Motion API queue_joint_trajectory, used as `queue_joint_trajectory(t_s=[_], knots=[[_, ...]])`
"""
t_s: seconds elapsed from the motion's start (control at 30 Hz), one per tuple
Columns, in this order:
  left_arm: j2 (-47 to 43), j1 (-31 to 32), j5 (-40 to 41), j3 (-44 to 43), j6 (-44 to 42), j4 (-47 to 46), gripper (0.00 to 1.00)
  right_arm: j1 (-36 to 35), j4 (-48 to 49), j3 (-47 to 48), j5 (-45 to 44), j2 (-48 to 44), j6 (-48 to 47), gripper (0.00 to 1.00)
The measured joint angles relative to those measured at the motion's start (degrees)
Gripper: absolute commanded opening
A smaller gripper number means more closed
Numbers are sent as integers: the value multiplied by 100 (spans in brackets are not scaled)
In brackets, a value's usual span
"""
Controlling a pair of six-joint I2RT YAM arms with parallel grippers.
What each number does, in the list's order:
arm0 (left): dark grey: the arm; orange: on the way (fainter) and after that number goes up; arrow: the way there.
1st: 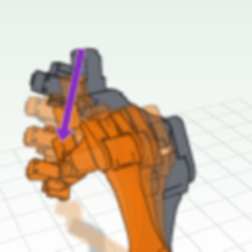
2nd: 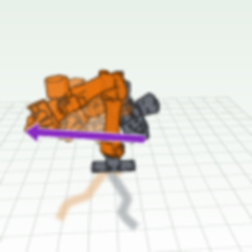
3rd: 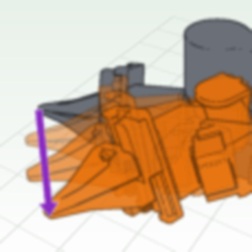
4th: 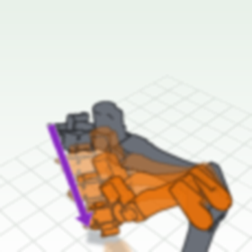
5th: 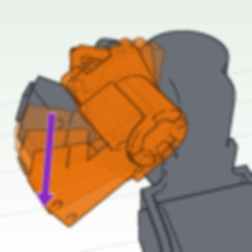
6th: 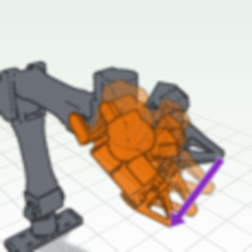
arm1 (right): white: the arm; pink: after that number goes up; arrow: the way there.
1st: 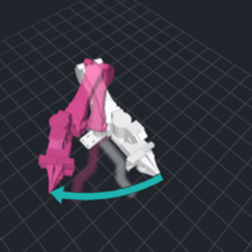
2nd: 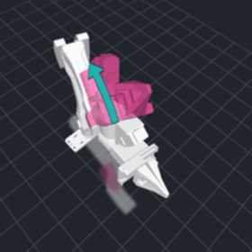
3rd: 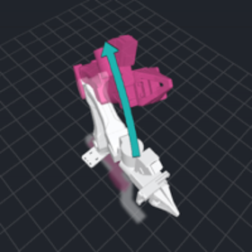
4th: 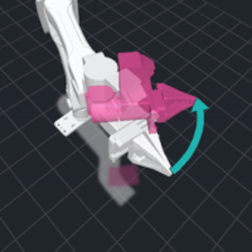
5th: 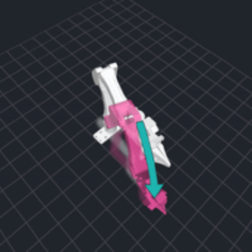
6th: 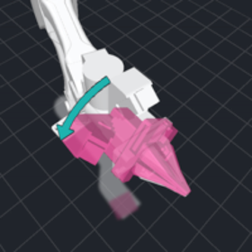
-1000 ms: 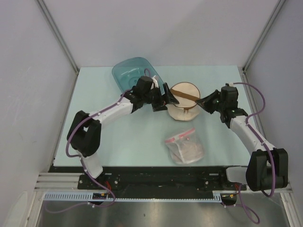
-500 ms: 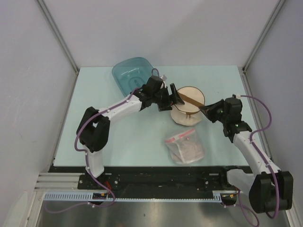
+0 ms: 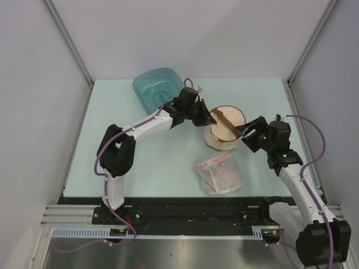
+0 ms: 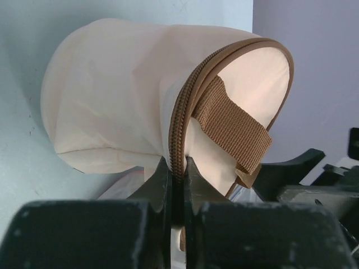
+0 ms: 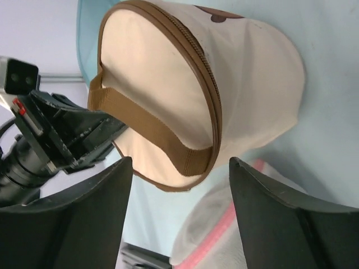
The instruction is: Unzip the laundry bag and remove the bra
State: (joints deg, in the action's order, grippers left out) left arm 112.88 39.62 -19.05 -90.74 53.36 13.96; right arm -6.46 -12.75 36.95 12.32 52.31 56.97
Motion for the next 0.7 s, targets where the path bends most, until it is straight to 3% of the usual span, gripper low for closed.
queue_joint_trajectory(t_s=[0.13, 0.23, 0.37, 0.47, 0.7], knots=[[-13, 2, 72, 11, 26, 63, 0, -116, -442, 197, -90, -291, -640, 70], [-118, 2, 203, 151, 195, 79, 0, -940, -800, 461, -595, -667, -1165, 64], [-273, 2, 444, 236, 542, 227, 1, -2297, -1027, 780, -1366, -798, -1663, 47], [-400, 2, 586, 243, 741, 352, 0, -2940, -1047, 857, -1867, -487, -1915, 44], [-697, -7, 752, 289, 918, 527, 1, -3095, -1134, 850, -2312, 348, -2332, 42]])
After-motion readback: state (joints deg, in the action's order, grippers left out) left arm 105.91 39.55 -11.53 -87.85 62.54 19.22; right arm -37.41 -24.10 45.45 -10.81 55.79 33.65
